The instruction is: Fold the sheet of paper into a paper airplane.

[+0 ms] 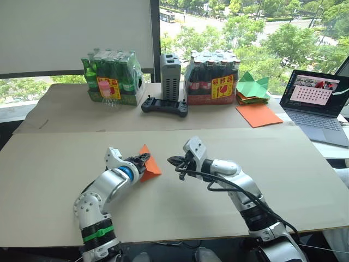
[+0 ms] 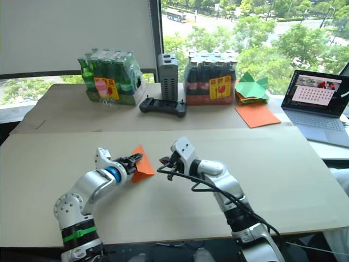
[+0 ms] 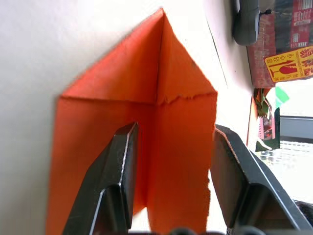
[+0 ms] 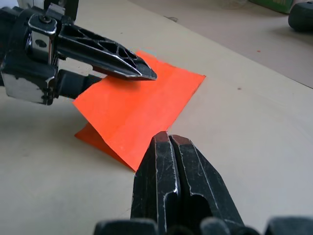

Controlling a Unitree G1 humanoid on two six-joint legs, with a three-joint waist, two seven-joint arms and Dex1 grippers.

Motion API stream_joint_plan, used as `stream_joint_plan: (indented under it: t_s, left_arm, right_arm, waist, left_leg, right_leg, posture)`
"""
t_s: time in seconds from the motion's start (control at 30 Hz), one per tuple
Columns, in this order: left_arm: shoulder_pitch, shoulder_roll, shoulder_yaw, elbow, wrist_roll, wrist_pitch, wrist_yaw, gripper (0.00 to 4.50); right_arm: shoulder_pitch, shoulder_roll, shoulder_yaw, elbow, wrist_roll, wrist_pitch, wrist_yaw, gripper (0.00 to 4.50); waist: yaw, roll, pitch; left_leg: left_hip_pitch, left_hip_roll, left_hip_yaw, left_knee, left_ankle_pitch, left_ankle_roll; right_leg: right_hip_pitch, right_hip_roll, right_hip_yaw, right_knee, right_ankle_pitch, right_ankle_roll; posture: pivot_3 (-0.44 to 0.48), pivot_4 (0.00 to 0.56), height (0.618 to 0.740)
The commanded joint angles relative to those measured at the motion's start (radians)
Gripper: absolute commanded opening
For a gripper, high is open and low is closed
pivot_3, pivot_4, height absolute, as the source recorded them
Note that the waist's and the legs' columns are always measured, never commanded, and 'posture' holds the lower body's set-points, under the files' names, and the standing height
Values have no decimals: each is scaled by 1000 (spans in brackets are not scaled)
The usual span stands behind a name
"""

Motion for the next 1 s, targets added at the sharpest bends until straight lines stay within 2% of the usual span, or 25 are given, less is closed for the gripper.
stream_joint_plan:
  t_s: [0.03,0.07,0.2,0.37,0.6,1.0]
  left_arm:
    - [32,136,-2,18,-116,42,-70,2234]
    - [45,184,-1,29,-136,52,-98,2234]
    - [99,378,-17,64,-127,116,-286,2283]
    - [122,477,-26,108,-68,102,-434,2283]
    - [136,497,-53,129,39,79,-527,2283]
    - [124,480,-54,122,73,77,-541,2283]
  right_arm:
    - [8,5,10,-70,12,-31,18,0]
    - [13,6,13,-78,15,-30,22,0]
    - [31,17,31,-103,14,-36,24,1330]
    - [53,38,72,-124,-10,-73,11,2986]
    - [53,106,107,-76,-58,-115,-58,2986]
    - [37,194,128,-15,-126,-116,-158,2986]
  waist:
    - [0,0,0]
    - [1,0,0]
    - [1,0,0]
    - [4,0,0]
    - [2,0,0]
    - [1,0,0]
  left_leg:
    - [0,0,0,0,0,0]
    - [0,0,0,0,0,0]
    - [0,0,0,0,0,0]
    - [0,0,0,0,0,0]
    - [0,0,0,0,0,0]
    - [0,1,0,0,0,0]
  right_leg:
    - [0,0,0,0,0,0]
    - [0,0,0,0,0,0]
    - [0,0,0,0,0,0]
    - [0,0,0,-1,0,0]
    - [0,0,-1,0,0,0]
    - [-1,0,0,0,0,0]
  posture:
    - [0,150,740]
    - [0,150,740]
    - [0,150,740]
    - [0,150,740]
    - [0,150,740]
    - [0,150,740]
